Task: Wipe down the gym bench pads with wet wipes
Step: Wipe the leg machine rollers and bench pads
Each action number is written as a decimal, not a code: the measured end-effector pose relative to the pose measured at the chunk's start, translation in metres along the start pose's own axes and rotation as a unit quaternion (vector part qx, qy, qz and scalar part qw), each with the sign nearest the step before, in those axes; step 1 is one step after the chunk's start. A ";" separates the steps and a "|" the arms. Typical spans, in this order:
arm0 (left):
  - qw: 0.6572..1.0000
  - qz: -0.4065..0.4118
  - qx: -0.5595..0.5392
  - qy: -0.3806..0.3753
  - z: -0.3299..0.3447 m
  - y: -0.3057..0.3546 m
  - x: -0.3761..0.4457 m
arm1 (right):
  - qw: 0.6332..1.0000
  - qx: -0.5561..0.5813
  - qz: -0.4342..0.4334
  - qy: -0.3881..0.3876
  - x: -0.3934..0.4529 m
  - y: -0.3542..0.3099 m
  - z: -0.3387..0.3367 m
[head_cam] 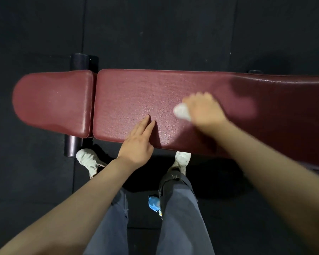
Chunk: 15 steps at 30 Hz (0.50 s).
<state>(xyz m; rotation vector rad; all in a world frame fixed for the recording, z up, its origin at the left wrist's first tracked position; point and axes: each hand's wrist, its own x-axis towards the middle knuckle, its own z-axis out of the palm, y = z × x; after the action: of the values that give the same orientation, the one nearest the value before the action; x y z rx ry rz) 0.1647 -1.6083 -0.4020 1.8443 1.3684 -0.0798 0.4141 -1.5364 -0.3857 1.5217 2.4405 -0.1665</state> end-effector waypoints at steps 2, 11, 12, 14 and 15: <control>1.000 0.001 -0.003 0.004 0.001 -0.001 -0.002 | 0.993 0.016 0.115 0.036 0.048 0.026 -0.012; 1.000 -0.007 -0.021 0.007 0.000 -0.003 -0.010 | 0.996 0.080 -0.023 -0.014 -0.061 -0.070 0.002; 1.000 -0.007 -0.019 0.003 0.002 -0.003 -0.011 | 0.995 0.084 -0.056 -0.014 -0.078 -0.076 0.005; 1.000 -0.008 -0.023 0.003 0.004 -0.003 -0.011 | 0.991 0.074 -0.109 -0.011 -0.070 -0.070 0.005; 1.000 -0.007 -0.026 0.004 0.004 -0.004 -0.011 | 0.990 0.054 -0.131 -0.014 -0.049 -0.062 0.000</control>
<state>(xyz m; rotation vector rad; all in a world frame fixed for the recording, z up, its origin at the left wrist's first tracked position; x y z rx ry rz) 0.1585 -1.6190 -0.4012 1.7940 1.3753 -0.0435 0.3791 -1.6066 -0.3747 1.2226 2.6393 -0.3734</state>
